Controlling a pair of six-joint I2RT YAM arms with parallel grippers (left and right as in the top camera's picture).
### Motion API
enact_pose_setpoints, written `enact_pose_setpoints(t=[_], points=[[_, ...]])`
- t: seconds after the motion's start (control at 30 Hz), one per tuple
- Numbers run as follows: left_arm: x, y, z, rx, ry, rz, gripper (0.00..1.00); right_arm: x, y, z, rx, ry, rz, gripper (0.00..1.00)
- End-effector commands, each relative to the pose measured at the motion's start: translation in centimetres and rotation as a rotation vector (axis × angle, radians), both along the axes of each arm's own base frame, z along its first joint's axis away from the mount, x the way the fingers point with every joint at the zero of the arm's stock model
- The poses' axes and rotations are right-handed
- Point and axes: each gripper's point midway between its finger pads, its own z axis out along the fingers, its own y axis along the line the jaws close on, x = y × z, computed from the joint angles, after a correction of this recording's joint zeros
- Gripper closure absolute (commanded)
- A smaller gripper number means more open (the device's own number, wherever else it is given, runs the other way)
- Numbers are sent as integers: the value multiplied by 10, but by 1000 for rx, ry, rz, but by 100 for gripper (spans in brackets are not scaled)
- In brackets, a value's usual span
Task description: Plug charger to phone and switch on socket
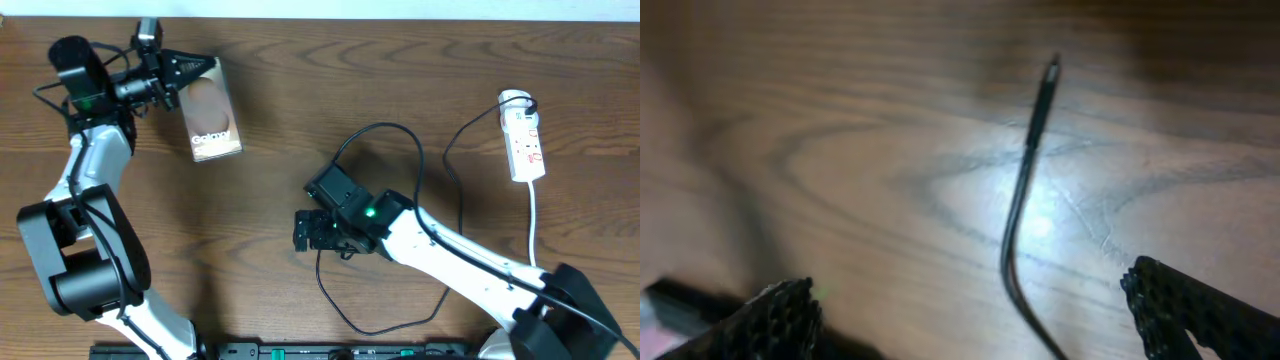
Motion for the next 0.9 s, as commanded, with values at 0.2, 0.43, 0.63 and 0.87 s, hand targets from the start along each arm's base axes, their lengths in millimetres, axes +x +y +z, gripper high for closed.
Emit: enact_pose_setpoints(t=[0.2,0.43,0.63,0.87], points=[[-4,17,13,13,-45,15,93,-10,7,-39,-83,85,-84,6],[-4,17,13,16,-53,15,93,-8,8,-52,-101,98,-98,12],[-4,17,12,19,-60,14,93,0,5,-53,-120,61,-142,24],[-4,17,12,19,-60,14,93,8,-2,-53,-145,29,-196,26]])
